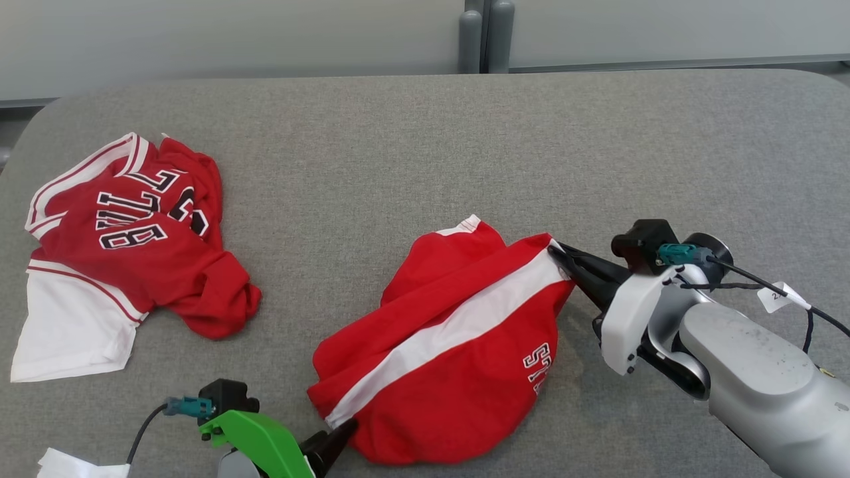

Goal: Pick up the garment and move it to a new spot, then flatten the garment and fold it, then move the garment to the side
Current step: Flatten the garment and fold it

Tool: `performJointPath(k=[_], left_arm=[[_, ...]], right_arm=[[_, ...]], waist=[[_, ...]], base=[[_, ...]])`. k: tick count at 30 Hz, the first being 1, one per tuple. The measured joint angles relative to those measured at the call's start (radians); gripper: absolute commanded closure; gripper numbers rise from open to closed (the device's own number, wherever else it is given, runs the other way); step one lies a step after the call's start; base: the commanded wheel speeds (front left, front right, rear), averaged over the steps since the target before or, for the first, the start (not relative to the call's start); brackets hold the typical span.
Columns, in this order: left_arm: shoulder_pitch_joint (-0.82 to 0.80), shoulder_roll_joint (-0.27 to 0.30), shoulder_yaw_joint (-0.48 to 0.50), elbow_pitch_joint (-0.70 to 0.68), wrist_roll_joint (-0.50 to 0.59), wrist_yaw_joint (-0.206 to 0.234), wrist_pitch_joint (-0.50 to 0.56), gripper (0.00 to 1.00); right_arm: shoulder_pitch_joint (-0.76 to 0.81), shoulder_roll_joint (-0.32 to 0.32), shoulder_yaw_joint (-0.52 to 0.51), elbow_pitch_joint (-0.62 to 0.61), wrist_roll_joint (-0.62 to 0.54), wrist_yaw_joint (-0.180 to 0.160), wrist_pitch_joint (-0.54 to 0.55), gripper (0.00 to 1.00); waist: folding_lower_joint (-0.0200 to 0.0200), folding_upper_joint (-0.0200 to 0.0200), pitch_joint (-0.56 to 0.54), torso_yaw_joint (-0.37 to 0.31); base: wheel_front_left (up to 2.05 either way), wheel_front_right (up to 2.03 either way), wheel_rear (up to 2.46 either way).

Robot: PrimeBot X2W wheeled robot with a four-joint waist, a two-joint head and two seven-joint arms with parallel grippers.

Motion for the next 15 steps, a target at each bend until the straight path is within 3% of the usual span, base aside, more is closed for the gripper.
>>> performJointPath(k=[2,3,6,7,15], left_arm=[[-0.001,-0.004,0.002,0.003,-0.005,0.0,0.0,0.51],[-0.002,-0.011,0.004,0.005,-0.01,0.0,0.0,0.6],[-0.003,-0.023,0.002,0.007,-0.01,0.0,0.0,0.96],[-0.004,-0.023,0.002,0.008,-0.01,0.0,-0.003,1.0],[-0.02,-0.012,0.015,0.004,-0.009,-0.015,-0.021,1.0]], right_arm=[[0.0,0.0,0.0,-0.001,0.003,0.0,0.0,1.0],[0.0,0.0,0.0,-0.001,0.005,0.0,0.0,1.0],[0.0,0.0,0.0,-0.002,0.005,0.0,0.0,1.0],[0.0,0.0,0.0,-0.002,0.005,0.0,0.0,1.0],[0.001,-0.001,0.0,-0.005,0.006,0.0,0.0,1.0]], waist=[[0.0,0.0,0.001,0.0],[0.0,-0.0001,0.001,0.0],[0.0,0.0,0.002,-0.001],[0.0,0.0,0.002,-0.001],[0.0,0.0,0.001,-0.001]], base=[[0.0,0.0,0.0],[0.0,0.0,0.0],[0.0,0.0,0.0],[0.0,0.0,0.0],[0.0,0.0,0.0]])
